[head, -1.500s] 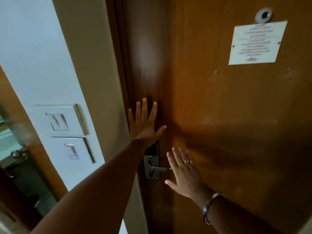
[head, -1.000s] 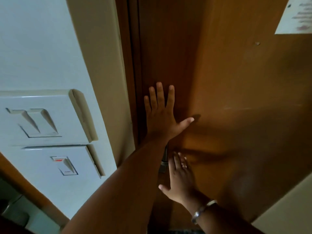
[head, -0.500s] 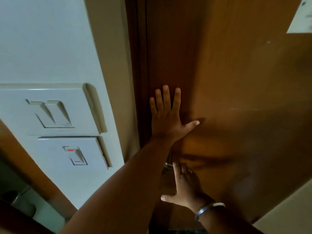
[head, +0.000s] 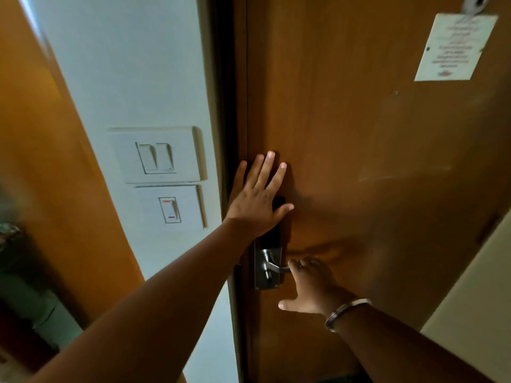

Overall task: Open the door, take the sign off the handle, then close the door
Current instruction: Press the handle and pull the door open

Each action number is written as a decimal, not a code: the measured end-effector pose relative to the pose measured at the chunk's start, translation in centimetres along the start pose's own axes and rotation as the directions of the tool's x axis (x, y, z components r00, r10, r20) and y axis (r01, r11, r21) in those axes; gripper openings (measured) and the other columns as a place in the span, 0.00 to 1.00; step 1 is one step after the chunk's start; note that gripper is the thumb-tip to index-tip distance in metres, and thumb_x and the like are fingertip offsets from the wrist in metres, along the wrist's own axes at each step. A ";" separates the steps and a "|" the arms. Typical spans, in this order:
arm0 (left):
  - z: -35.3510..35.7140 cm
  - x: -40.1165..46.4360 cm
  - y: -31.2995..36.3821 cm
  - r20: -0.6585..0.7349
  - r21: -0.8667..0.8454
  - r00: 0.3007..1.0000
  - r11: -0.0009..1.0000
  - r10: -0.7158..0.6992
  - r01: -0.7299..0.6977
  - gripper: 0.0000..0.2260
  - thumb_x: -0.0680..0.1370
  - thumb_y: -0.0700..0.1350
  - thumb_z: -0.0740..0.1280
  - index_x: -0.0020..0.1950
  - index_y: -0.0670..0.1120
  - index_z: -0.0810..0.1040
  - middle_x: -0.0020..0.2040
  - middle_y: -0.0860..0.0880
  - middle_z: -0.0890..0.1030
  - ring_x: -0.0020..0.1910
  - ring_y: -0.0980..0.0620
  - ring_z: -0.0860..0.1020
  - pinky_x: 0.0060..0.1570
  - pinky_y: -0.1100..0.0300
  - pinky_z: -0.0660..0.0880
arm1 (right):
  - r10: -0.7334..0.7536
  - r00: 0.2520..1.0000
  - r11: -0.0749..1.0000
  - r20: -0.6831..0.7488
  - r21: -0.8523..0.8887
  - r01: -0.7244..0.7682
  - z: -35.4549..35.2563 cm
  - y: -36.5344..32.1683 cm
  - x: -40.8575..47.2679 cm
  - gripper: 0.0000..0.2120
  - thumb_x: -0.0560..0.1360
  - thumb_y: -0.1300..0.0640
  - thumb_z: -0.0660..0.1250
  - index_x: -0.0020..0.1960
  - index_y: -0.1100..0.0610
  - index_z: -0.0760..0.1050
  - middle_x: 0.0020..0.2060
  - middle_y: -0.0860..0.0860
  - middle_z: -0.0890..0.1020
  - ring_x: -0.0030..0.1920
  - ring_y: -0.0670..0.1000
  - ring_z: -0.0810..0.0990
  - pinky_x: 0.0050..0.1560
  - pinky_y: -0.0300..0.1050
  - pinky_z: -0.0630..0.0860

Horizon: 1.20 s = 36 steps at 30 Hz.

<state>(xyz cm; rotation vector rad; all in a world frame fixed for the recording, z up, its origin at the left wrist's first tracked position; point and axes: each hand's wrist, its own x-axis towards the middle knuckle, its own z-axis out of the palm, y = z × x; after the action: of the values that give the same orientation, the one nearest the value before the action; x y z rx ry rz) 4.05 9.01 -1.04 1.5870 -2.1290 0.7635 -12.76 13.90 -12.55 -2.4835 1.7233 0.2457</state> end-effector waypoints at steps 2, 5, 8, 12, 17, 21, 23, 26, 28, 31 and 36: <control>-1.4 -1.3 -0.3 0.009 0.073 0.998 0.995 0.064 -0.064 0.37 0.77 0.69 0.48 0.80 0.51 0.48 0.81 0.43 0.46 0.79 0.45 0.41 0.75 0.45 0.36 | 0.003 1.000 1.000 -0.001 0.008 -0.003 0.3 0.2 -1.9 0.50 0.66 0.28 0.63 0.78 0.53 0.49 0.78 0.57 0.54 0.78 0.61 0.50 0.76 0.57 0.50; -3.5 -3.2 0.1 0.020 0.169 0.989 0.974 0.148 -0.149 0.36 0.78 0.69 0.47 0.80 0.51 0.49 0.80 0.43 0.47 0.79 0.43 0.43 0.75 0.46 0.37 | -0.023 1.000 0.999 -0.006 0.027 0.023 0.9 1.2 -5.2 0.48 0.68 0.31 0.63 0.78 0.52 0.48 0.79 0.56 0.53 0.78 0.60 0.48 0.75 0.56 0.50; -4.8 -5.1 1.0 0.003 0.208 0.979 0.957 0.206 -0.202 0.35 0.78 0.69 0.47 0.80 0.51 0.49 0.79 0.44 0.45 0.78 0.44 0.38 0.74 0.48 0.33 | -0.051 0.998 0.996 -0.033 0.068 0.053 1.5 2.1 -8.1 0.43 0.71 0.35 0.64 0.77 0.51 0.50 0.78 0.55 0.56 0.78 0.59 0.49 0.76 0.55 0.50; -6.9 -8.0 3.2 -0.069 0.206 0.954 0.939 0.293 -0.274 0.34 0.79 0.67 0.48 0.80 0.50 0.50 0.79 0.43 0.47 0.78 0.45 0.38 0.75 0.50 0.34 | -0.061 0.996 0.989 -0.061 0.131 0.068 2.2 3.0 -12.3 0.37 0.72 0.37 0.64 0.75 0.51 0.57 0.75 0.53 0.62 0.77 0.57 0.56 0.75 0.53 0.55; -8.9 -11.3 3.9 -0.288 0.180 0.870 0.915 0.400 -0.361 0.33 0.80 0.64 0.50 0.80 0.47 0.49 0.79 0.41 0.53 0.79 0.43 0.47 0.76 0.46 0.40 | 0.057 0.984 0.957 -0.170 0.290 -0.005 1.7 1.5 -18.1 0.41 0.72 0.29 0.52 0.76 0.53 0.54 0.75 0.53 0.63 0.75 0.55 0.62 0.74 0.51 0.59; -9.2 -11.6 4.3 -0.497 0.186 0.700 0.851 0.512 -0.491 0.34 0.79 0.65 0.49 0.80 0.47 0.51 0.76 0.39 0.58 0.78 0.42 0.53 0.76 0.42 0.44 | 0.159 0.922 0.935 -0.352 0.353 -0.026 -0.6 -1.0 -21.9 0.44 0.71 0.26 0.45 0.78 0.51 0.47 0.78 0.52 0.58 0.77 0.54 0.58 0.76 0.52 0.58; -9.1 -11.8 5.6 -0.585 0.129 0.617 0.811 0.527 -0.570 0.35 0.79 0.66 0.48 0.80 0.47 0.50 0.79 0.41 0.53 0.78 0.43 0.51 0.76 0.42 0.45 | 0.251 0.875 0.898 -0.414 0.437 -0.050 -2.1 -2.4 -23.5 0.45 0.70 0.24 0.44 0.77 0.50 0.48 0.77 0.51 0.61 0.75 0.53 0.62 0.73 0.53 0.63; -9.0 -12.4 7.4 -0.648 -0.006 0.614 0.803 0.450 -0.595 0.38 0.78 0.68 0.47 0.80 0.45 0.48 0.80 0.42 0.45 0.79 0.41 0.48 0.75 0.40 0.44 | 0.362 0.785 0.859 -0.502 0.507 -0.072 -4.3 -4.0 -26.3 0.46 0.69 0.23 0.43 0.78 0.51 0.46 0.78 0.51 0.59 0.75 0.52 0.61 0.72 0.46 0.60; -8.8 -12.8 7.4 -0.630 -0.138 0.679 0.807 0.376 -0.575 0.38 0.78 0.68 0.45 0.78 0.42 0.51 0.79 0.39 0.48 0.79 0.41 0.45 0.75 0.40 0.42 | 0.435 0.714 0.839 -0.548 0.535 -0.101 -5.6 -5.5 -27.9 0.46 0.69 0.24 0.43 0.78 0.51 0.45 0.78 0.51 0.57 0.76 0.51 0.60 0.69 0.43 0.56; -8.2 -13.2 7.4 -0.561 -0.273 0.745 0.769 0.362 -0.579 0.37 0.78 0.67 0.43 0.77 0.42 0.51 0.77 0.37 0.53 0.79 0.42 0.44 0.75 0.42 0.40 | 0.539 0.608 0.792 -0.583 0.597 -0.129 -7.5 -7.5 -29.9 0.45 0.69 0.24 0.45 0.78 0.49 0.46 0.78 0.48 0.57 0.75 0.48 0.59 0.71 0.45 0.58; -5.3 -14.4 8.5 -0.341 -0.350 0.787 0.707 0.515 -0.615 0.33 0.81 0.62 0.46 0.78 0.43 0.45 0.78 0.39 0.50 0.78 0.40 0.49 0.75 0.41 0.43 | 0.596 0.461 0.757 -0.657 0.651 -0.051 -10.6 -9.6 -32.0 0.33 0.74 0.33 0.56 0.74 0.47 0.59 0.61 0.33 0.72 0.57 0.23 0.68 0.52 0.20 0.66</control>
<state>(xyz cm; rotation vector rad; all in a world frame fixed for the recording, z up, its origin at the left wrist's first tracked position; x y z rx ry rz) 0.05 24.94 -7.06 0.5627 -2.4128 0.5211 -14.01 44.78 4.07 -1.7979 2.1214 -1.5092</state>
